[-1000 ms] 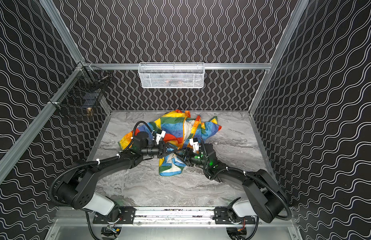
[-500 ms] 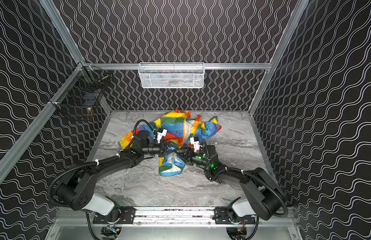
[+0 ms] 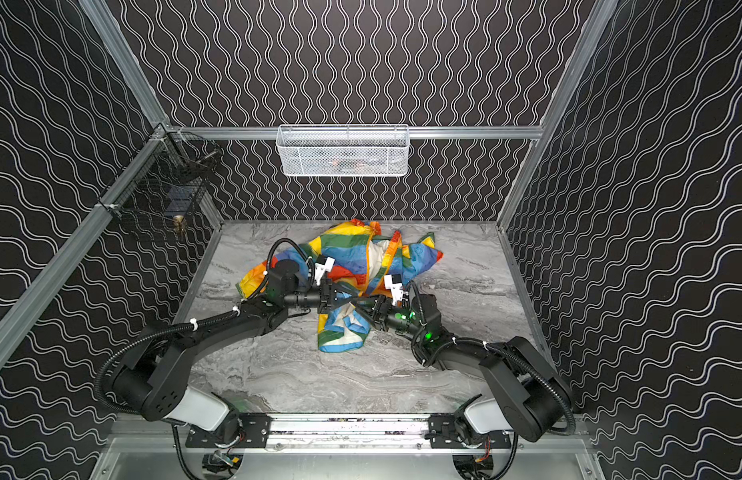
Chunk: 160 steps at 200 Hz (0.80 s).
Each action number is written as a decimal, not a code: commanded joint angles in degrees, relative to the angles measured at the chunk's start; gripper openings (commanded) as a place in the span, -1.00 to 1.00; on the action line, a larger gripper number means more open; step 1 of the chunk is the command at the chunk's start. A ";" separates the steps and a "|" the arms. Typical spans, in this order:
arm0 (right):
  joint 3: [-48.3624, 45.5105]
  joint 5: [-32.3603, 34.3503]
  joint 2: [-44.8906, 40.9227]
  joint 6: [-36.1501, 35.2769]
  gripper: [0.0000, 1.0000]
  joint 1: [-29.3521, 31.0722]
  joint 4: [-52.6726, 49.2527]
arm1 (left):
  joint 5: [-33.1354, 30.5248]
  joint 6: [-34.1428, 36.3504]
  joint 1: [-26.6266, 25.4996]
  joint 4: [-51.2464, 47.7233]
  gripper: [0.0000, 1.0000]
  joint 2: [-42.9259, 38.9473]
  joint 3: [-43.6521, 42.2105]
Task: Zip up the jacket
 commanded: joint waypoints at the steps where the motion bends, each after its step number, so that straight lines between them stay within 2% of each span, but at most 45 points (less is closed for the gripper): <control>1: -0.75 -0.54 -0.61 1.44 0.16 -0.20 5.24 | -0.17 0.18 -0.07 0.17 -1.00 -0.82 0.74; 47: -1.85 -0.20 -2.85 1.03 0.08 -0.87 4.20 | -0.72 0.78 -0.11 -0.91 -1.00 -1.07 0.91; 90: -1.43 -0.28 -3.52 0.41 0.08 -1.12 2.62 | -0.70 0.95 -0.29 -0.98 -1.00 -0.87 1.42; 124: -2.12 -0.41 -1.48 1.89 0.10 -1.21 5.66 | -0.65 0.93 -0.46 -1.16 -1.00 -0.70 1.80; 160: -2.87 -0.19 -0.11 2.90 -0.10 -1.40 7.09 | -0.70 1.04 -0.38 -1.35 -1.00 -0.81 1.79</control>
